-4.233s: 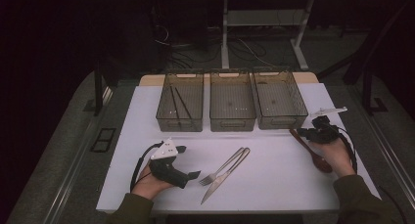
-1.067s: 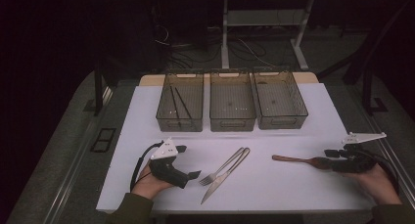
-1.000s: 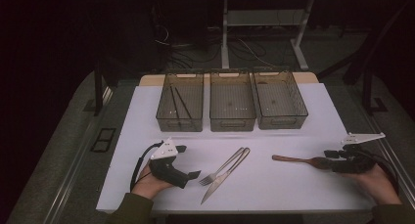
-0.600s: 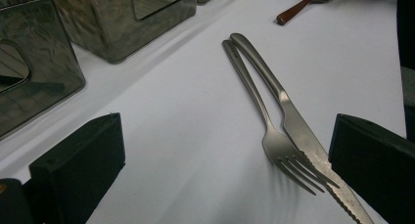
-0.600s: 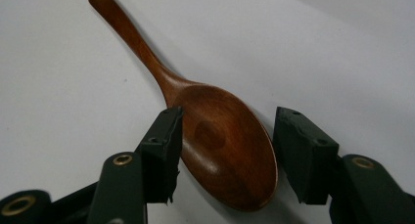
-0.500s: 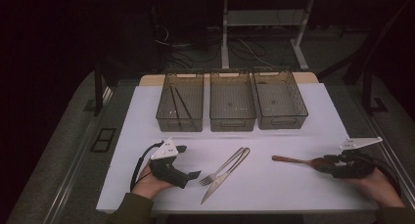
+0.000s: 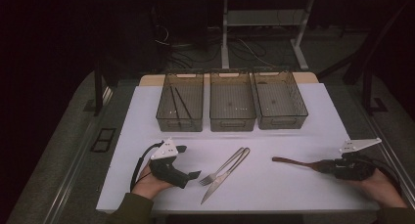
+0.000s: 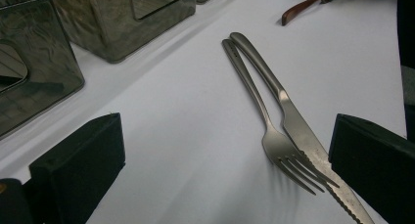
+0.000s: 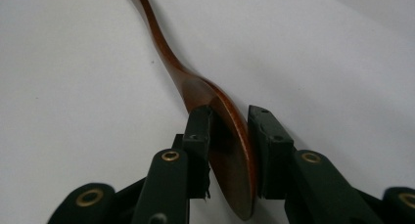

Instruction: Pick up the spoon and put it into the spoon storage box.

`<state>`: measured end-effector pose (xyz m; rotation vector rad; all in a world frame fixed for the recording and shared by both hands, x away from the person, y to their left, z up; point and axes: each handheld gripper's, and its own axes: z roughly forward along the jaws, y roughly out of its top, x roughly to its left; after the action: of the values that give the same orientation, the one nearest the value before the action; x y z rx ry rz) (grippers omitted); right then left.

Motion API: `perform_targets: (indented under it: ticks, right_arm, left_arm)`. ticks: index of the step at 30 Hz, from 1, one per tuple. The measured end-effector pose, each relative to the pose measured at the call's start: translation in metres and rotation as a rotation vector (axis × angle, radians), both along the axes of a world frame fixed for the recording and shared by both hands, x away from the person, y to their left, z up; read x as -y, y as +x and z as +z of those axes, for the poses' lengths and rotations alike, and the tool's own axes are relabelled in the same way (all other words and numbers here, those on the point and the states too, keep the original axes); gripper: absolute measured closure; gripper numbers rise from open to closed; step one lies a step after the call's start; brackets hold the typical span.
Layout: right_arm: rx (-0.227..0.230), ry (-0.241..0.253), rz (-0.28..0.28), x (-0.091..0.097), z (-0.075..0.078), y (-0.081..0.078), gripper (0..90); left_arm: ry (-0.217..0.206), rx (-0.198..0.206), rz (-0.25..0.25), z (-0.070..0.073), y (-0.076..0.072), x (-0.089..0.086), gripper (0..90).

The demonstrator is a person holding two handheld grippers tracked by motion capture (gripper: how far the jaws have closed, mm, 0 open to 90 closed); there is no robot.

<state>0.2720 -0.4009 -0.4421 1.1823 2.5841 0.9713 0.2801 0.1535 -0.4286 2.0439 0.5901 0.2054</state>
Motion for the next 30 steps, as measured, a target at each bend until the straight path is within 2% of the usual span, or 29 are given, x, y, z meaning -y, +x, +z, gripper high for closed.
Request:
perform_targets:
  ticks: [8,18,21,30]
  right_arm:
    - [-0.023,0.009,0.026,0.001,0.001,0.000,77.2]
    - [-0.019,0.015,0.047,0.001,-0.001,-0.001,78.7]
    - [-0.014,0.007,0.069,-0.001,0.000,-0.001,78.9]
    - [-0.011,0.041,0.088,-0.013,0.005,0.002,79.1]
  left_arm:
    - [-0.001,0.001,0.000,0.000,0.000,0.000,0.0]
    - [-0.001,0.000,0.000,0.000,0.000,0.000,0.0]
    - [-0.003,0.002,0.001,0.000,0.000,0.000,0.0]
    - [-0.002,0.001,0.001,0.000,0.000,0.000,0.0]
